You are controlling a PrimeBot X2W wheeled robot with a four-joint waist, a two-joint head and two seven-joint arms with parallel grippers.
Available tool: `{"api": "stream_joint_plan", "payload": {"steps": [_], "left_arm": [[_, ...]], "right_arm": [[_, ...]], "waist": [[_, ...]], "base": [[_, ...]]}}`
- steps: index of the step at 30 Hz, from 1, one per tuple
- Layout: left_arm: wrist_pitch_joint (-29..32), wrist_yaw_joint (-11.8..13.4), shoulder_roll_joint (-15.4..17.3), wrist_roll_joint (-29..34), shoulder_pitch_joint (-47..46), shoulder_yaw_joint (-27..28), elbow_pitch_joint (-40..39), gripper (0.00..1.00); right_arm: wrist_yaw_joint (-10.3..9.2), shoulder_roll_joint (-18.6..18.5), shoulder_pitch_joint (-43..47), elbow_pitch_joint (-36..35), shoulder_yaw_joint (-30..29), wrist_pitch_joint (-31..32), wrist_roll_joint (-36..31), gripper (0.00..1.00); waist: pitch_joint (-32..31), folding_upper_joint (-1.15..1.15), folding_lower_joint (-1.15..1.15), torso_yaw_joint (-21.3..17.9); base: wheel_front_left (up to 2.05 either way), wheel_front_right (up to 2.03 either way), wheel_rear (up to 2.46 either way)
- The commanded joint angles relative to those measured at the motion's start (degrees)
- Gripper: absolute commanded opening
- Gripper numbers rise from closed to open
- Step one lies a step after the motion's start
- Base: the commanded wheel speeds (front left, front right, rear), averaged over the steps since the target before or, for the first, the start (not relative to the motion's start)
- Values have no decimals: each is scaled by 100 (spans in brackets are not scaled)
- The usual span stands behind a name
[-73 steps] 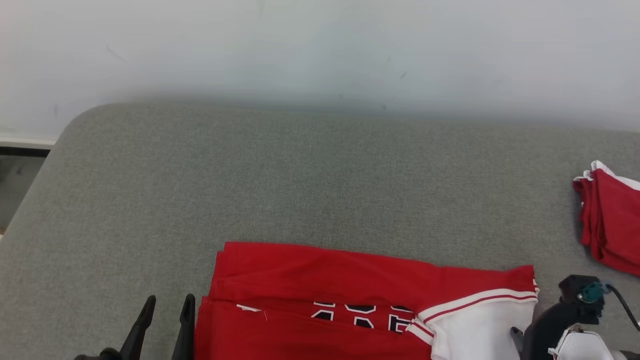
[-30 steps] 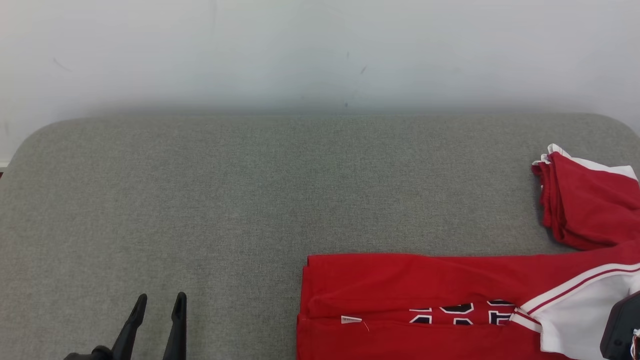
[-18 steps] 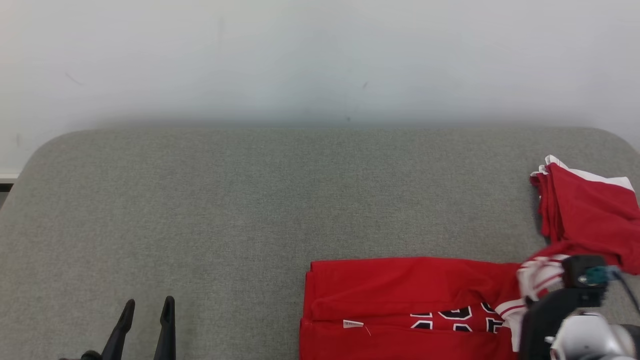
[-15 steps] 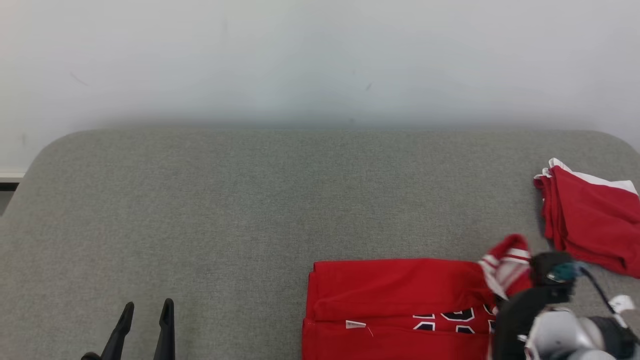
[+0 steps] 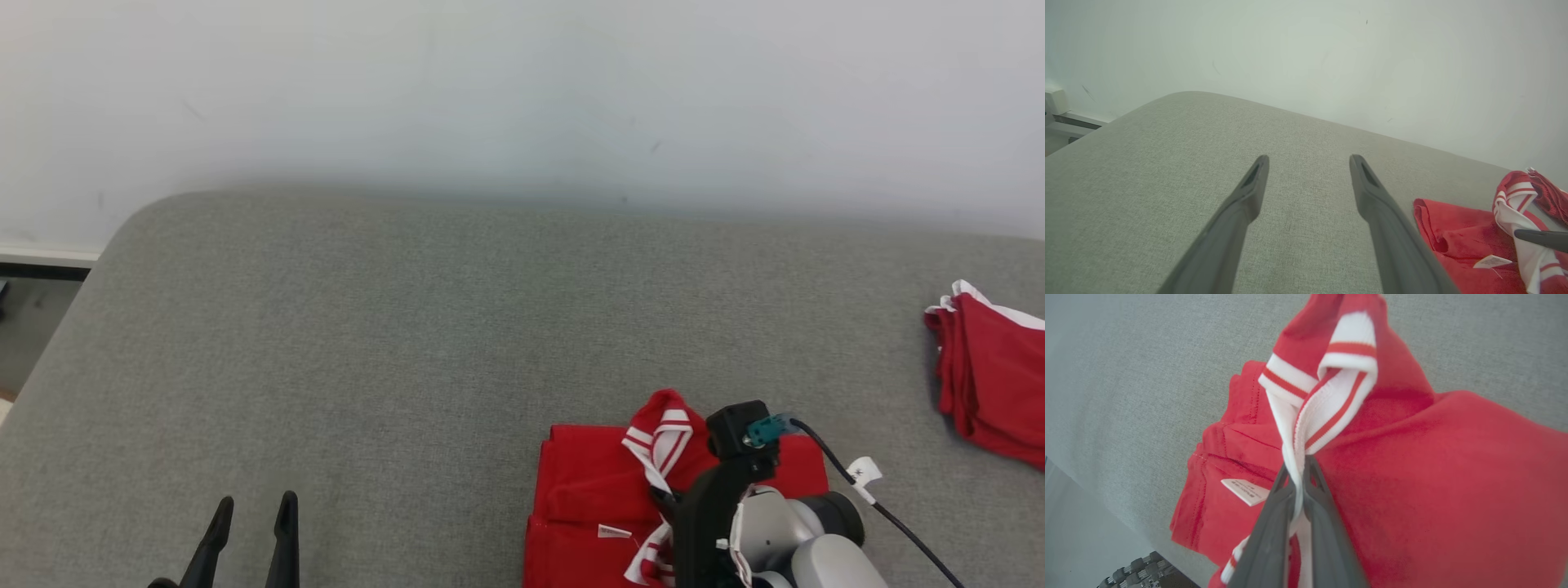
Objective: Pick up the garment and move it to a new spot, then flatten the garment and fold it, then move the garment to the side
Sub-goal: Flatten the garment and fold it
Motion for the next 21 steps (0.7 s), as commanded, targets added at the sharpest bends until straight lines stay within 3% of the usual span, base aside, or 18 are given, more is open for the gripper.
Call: {"api": "stream_joint_plan", "payload": {"steps": [1,21], "left_arm": [[14,17,4,-36,0,-14,-1,100],[87,-12,42,-24,-98,-205,102,100]], "right_arm": [[-15,2,-162,213,182,-109,156,0],[-15,4,-728,1705,909,-799,976,0]], "waist": [[53,0,0,112],[11,0,0,315]], "base": [[0,0,0],[0,0,0]]}}
